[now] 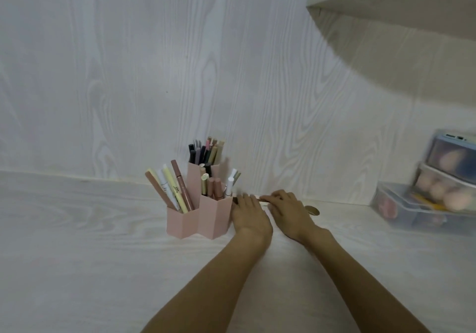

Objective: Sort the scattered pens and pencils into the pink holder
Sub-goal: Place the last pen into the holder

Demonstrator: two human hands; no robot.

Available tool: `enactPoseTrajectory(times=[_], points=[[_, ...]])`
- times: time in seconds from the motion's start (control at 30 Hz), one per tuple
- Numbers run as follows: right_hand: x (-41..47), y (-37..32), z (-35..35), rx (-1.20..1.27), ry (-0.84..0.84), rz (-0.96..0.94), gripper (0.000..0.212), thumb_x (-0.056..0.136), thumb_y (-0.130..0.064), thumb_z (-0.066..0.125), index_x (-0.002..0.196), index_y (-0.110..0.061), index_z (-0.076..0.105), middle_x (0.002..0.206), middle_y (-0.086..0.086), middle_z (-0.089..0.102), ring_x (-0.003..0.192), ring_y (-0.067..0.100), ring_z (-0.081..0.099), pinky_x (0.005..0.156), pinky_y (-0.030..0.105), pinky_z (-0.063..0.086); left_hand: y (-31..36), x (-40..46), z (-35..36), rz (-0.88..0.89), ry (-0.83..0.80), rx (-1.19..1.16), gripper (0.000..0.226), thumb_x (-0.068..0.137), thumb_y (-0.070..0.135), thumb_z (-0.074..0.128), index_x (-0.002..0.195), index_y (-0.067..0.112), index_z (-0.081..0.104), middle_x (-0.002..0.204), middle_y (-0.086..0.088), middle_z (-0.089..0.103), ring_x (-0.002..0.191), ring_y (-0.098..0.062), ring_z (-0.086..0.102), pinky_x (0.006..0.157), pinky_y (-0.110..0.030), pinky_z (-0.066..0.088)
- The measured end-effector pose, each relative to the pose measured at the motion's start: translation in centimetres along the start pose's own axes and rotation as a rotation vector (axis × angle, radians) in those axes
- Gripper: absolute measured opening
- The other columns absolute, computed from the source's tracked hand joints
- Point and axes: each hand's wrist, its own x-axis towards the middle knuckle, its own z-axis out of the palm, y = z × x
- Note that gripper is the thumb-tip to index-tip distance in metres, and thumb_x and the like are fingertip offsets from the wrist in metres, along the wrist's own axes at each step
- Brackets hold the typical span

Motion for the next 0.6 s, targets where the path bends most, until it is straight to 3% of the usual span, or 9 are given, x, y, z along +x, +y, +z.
enactPoseTrajectory(times=[0.1, 0.3, 0.4, 0.5, 0.6], points=[[-2.2, 1.0, -0.1, 0.091, 0.034, 0.000, 0.035, 0.100, -0.027, 0.034, 0.131, -0.029, 0.051, 0.131, -0.002, 0.049, 0.119, 0.019, 0.043, 0.095, 0.027, 0.034, 0.3, -1.2, 0.0, 0.084, 0.050, 0.034, 0.043, 0.097, 0.023, 0.033, 0.134, 0.002, 0.036, 0.136, -0.015, 0.045, 0.126, -0.029, 0.039, 0.110, -0.041, 0.026], [-8.5, 1.0, -2.4, 0.245, 0.048, 0.026, 0.028, 0.093, -0.036, 0.051, 0.118, -0.032, 0.063, 0.112, -0.011, 0.057, 0.108, 0.007, 0.046, 0.092, 0.026, 0.041, -0.3, -7.6, 0.1, 0.297, 0.116, -0.061, 0.051, 0.093, 0.012, 0.041, 0.143, 0.007, 0.029, 0.142, -0.010, 0.040, 0.132, -0.027, 0.034, 0.112, -0.037, 0.023], [-10.8, -0.4, -3.8, 0.324, 0.019, 0.026, 0.025, 0.087, -0.039, 0.061, 0.110, -0.034, 0.067, 0.106, -0.013, 0.058, 0.098, 0.005, 0.051, 0.084, 0.016, 0.037, -3.1, -10.2, -0.3, 0.473, 0.227, -0.133, 0.047, 0.095, 0.013, 0.041, 0.143, 0.015, 0.037, 0.138, -0.003, 0.047, 0.123, -0.025, 0.041, 0.099, -0.035, 0.033], [-12.5, -3.0, -5.2, 0.481, -0.063, 0.034, 0.023, 0.080, -0.034, 0.071, 0.103, -0.031, 0.072, 0.100, -0.012, 0.060, 0.090, -0.002, 0.052, 0.074, 0.004, 0.038, -7.1, -12.7, -0.9, 0.557, 0.222, -0.288, 0.037, 0.101, 0.026, 0.037, 0.136, 0.029, 0.048, 0.131, 0.008, 0.054, 0.111, -0.016, 0.046, 0.082, -0.027, 0.038], [-12.7, -5.8, -5.7, 0.498, -0.142, 0.018, 0.020, 0.075, -0.031, 0.076, 0.094, -0.032, 0.073, 0.091, -0.012, 0.063, 0.080, 0.001, 0.053, 0.072, 0.011, 0.041, -11.0, -14.5, -1.3, 0.545, 0.163, -0.354, 0.035, 0.099, 0.030, 0.043, 0.132, 0.034, 0.052, 0.127, 0.014, 0.057, 0.112, -0.011, 0.047, 0.088, -0.023, 0.040]])
